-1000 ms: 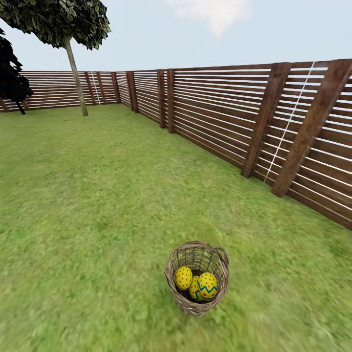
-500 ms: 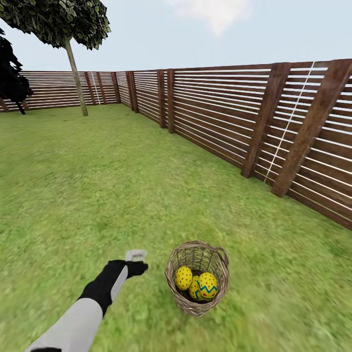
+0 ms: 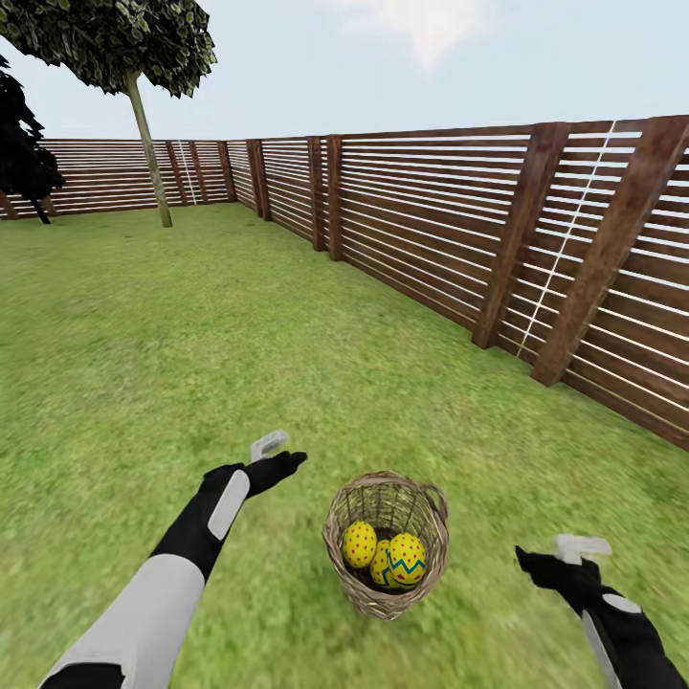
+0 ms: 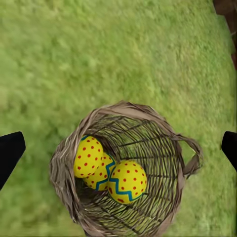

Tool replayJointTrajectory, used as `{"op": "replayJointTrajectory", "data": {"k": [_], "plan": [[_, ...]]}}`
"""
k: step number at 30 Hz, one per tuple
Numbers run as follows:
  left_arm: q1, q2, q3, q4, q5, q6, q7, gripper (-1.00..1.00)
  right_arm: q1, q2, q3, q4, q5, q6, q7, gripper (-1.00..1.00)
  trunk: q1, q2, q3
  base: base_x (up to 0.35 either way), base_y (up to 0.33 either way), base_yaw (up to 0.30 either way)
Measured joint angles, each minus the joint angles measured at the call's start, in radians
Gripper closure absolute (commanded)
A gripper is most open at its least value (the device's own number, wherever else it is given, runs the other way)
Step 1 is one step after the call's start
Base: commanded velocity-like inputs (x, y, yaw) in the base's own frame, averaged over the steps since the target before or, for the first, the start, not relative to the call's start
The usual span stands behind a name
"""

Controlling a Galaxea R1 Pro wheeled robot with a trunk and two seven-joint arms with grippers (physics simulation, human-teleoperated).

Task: Take the three Easter eggs out of the wicker basket on the lawn in the garden, then place them on the lawn next to a single tree (choose any tree) so that all three eggs are next to the same tree and none are left in the basket.

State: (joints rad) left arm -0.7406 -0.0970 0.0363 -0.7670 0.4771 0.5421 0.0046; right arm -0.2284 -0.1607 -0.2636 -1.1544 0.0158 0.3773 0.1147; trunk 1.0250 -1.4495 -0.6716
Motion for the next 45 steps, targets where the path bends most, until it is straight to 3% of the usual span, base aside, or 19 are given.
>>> {"op": "replayJointTrajectory", "data": {"k": [2,5,9,11,13,17,21,32,34,38,41,43,45], "plan": [[0.000,0.000,-0.001,-0.008,0.003,0.002,0.001,-1.00,-0.069,0.001,-0.003,-0.005,-0.002,0.058,-0.054,-1.00,0.000,0.000,0.000,0.000,0.000,0.000],[0.000,0.004,-0.003,-0.016,0.004,0.005,0.003,-1.00,-0.225,0.002,0.011,0.061,0.000,0.173,-0.186,-1.00,0.000,0.000,0.000,0.000,0.000,0.000],[0.000,0.008,-0.005,-0.018,0.005,0.006,0.001,-1.00,-0.415,-0.002,0.052,0.271,0.000,0.225,-0.284,-1.00,0.000,0.000,0.000,0.000,0.000,0.000],[0.000,0.008,-0.043,-0.020,0.008,0.006,0.000,-1.00,-0.492,-0.002,0.068,0.401,0.005,0.232,-0.297,-1.00,0.000,0.000,0.000,0.000,0.000,0.000],[0.000,0.008,-0.068,-0.021,0.009,0.005,0.000,-1.00,-0.505,-0.002,0.089,0.412,0.007,0.235,-0.301,-1.00,0.000,0.000,0.000,0.000,0.000,0.000],[0.000,-0.002,-0.090,-0.014,0.010,-0.004,-0.001,-1.00,-0.512,0.002,0.149,0.392,0.004,0.238,-0.305,-1.00,0.000,0.000,0.000,0.000,-0.020,0.000],[0.001,-0.004,-0.110,-0.012,0.011,-0.008,-0.002,-1.00,-0.514,0.007,0.185,0.388,0.003,0.239,-0.305,-1.00,0.000,0.000,0.000,0.000,-0.183,0.124],[0.002,-0.002,-0.111,-0.007,0.014,-0.010,0.002,-1.00,-0.514,0.007,0.194,0.393,0.002,0.236,-0.303,-1.00,0.000,0.000,0.000,0.000,-0.321,0.284],[0.002,-0.001,-0.110,-0.005,0.037,-0.011,0.006,-1.00,-0.514,0.007,0.194,0.395,0.000,0.237,-0.301,-1.00,0.000,0.000,0.000,0.000,-0.331,0.293],[0.003,-0.003,-0.110,-0.003,0.040,-0.013,0.012,-1.00,-0.514,0.005,0.193,0.397,-0.002,0.236,-0.297,-1.00,0.000,0.000,-0.002,0.000,-0.332,0.273],[0.003,-0.004,-0.110,0.008,0.035,-0.007,0.050,-1.00,-0.514,0.003,0.195,0.408,-0.004,0.240,-0.254,-1.00,0.000,0.000,-0.004,0.000,-0.333,0.268],[0.003,0.002,-0.108,0.048,0.032,0.003,0.098,-1.00,-0.514,-0.001,0.195,0.441,-0.003,0.244,-0.163,-1.00,0.000,0.000,-0.006,0.036,-0.270,0.268],[0.003,0.004,-0.106,0.057,0.033,0.006,0.111,-1.00,-0.514,-0.001,0.196,0.450,-0.002,0.244,-0.126,-1.00,0.000,0.000,-0.007,0.021,-0.111,0.268]]}}
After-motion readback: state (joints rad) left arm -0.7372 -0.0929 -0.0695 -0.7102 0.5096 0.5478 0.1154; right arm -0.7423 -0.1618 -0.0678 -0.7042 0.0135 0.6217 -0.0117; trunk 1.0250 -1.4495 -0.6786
